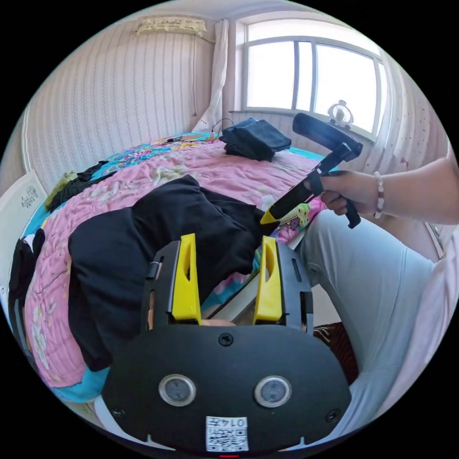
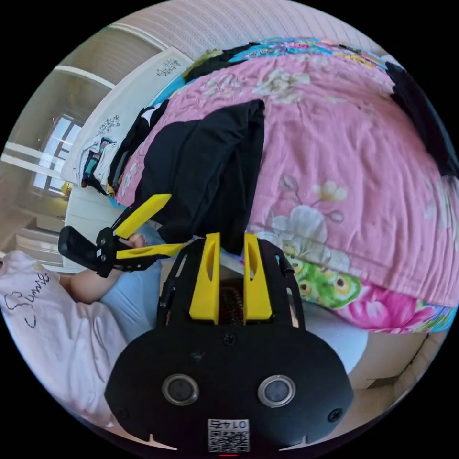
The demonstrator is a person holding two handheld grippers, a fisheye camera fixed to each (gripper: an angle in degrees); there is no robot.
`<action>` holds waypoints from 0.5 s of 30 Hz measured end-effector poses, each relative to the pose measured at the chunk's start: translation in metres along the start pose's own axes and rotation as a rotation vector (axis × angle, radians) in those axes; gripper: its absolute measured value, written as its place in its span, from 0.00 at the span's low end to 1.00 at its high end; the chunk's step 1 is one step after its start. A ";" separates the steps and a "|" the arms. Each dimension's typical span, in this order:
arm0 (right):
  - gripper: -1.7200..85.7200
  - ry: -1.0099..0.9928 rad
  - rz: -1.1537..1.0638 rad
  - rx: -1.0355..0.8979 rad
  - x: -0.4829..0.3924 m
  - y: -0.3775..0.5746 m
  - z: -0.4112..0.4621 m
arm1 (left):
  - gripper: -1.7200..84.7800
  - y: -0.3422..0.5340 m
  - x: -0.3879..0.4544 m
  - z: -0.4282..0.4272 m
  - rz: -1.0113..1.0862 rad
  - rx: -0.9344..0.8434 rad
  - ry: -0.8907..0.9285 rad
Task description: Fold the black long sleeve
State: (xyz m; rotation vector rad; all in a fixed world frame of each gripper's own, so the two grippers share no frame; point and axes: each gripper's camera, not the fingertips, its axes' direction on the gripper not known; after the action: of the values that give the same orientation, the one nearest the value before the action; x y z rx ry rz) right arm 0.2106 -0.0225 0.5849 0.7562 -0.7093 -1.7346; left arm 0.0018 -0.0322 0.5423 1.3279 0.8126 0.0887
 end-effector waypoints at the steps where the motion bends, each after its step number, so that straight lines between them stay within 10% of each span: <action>1: 0.06 -0.019 0.029 -0.024 0.007 0.006 0.001 | 0.23 -0.003 0.007 0.009 0.020 -0.026 0.009; 10: 0.07 -0.330 -0.200 0.122 0.020 0.023 -0.062 | 0.07 -0.032 0.005 0.045 -0.039 -0.146 -0.052; 15: 0.16 -0.231 0.058 0.268 0.102 0.021 -0.076 | 0.05 -0.038 -0.014 0.048 -0.105 -0.145 0.031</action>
State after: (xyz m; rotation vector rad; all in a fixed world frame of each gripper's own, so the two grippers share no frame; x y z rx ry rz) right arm 0.2585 -0.1333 0.5389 0.7126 -1.1279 -1.7097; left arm 0.0047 -0.0890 0.5160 1.1478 0.8844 0.0833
